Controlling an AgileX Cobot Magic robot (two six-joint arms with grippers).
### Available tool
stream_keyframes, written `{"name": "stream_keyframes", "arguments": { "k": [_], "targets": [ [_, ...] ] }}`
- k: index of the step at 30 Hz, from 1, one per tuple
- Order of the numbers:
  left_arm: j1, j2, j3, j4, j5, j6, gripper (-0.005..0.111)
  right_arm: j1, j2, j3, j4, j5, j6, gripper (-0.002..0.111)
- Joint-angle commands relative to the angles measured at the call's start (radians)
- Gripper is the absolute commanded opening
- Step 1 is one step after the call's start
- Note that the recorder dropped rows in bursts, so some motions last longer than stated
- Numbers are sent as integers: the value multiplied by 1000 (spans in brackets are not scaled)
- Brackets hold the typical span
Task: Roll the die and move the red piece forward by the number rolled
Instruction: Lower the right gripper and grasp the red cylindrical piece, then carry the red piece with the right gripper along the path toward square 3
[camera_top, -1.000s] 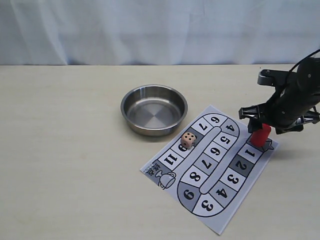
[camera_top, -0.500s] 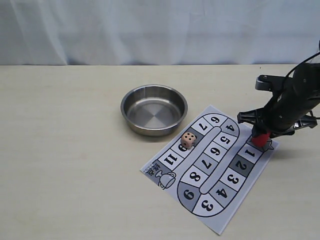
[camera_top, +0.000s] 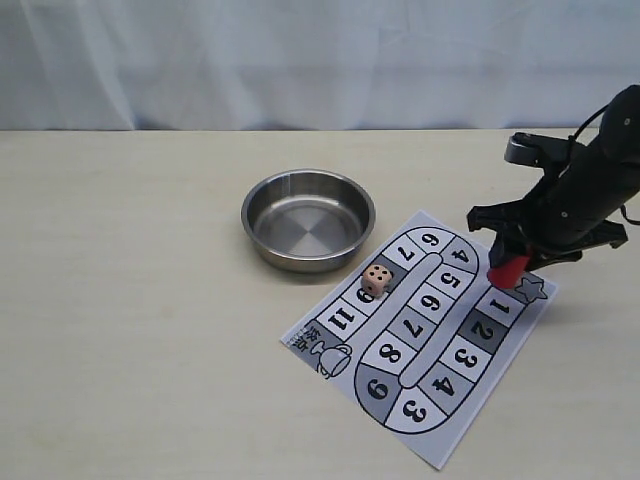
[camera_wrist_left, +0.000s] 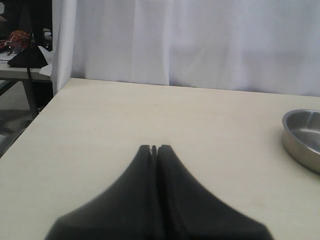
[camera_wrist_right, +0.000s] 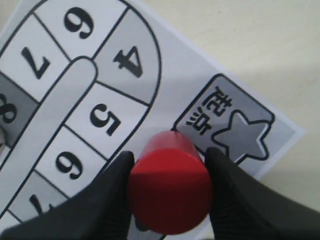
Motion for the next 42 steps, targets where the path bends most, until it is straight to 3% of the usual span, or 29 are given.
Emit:
{"name": "stream_keyframes", "arguments": {
  "k": [1,15,24,33,37,42],
  "targets": [
    [0,-1,-5,-2,-12,-4,0,0,-13,26,47,18,-38,4],
    [0,-1,-5,-2,-12,-4,0,1,-13,204,54,-308,-93,4],
    [0,-1,-5,-2,-12,-4,0,6,-89,204,54,-263,-93,4],
    [0,-1,-5,-2,-12,-4,0,160,-140,204,31,-229,-62,4],
    [0,-1,-5,-2,-12,-4,0,164,-140,217,-57,-186,35,4],
    [0,-1,-5,-3,-12,-4,0,164,-117,300,-57,-281,35,4]
  ]
}}
